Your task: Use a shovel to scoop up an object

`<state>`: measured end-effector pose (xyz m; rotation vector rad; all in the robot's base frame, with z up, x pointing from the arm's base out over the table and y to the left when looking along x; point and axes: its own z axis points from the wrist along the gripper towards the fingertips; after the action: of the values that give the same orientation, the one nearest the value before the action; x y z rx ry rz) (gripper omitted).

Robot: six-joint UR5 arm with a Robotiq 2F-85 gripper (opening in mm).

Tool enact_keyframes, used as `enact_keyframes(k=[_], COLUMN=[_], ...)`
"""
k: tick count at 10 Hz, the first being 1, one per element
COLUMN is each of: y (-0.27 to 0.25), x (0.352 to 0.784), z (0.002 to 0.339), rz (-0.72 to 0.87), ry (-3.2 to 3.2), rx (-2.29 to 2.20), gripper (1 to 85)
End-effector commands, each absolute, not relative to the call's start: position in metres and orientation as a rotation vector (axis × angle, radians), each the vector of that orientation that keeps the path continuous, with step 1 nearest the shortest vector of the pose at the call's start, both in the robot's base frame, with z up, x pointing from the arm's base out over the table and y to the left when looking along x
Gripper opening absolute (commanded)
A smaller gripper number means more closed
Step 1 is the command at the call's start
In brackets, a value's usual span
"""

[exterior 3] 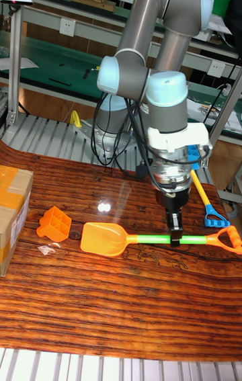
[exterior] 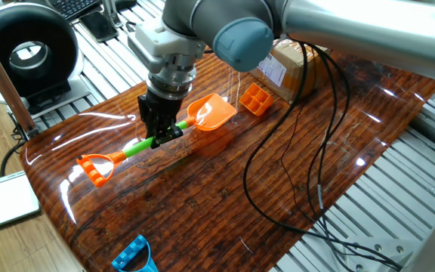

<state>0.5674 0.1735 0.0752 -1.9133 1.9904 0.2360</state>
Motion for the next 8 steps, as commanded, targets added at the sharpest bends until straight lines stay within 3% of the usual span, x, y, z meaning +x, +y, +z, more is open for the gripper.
enact_keyframes(k=[1,8], y=[0.168,0.149], x=[0.561,0.556], z=[0.078,0.07], rz=[0.266,0.221], ry=[1.991,2.062], rx=[-1.895,-1.931], gripper=[1.3,1.3])
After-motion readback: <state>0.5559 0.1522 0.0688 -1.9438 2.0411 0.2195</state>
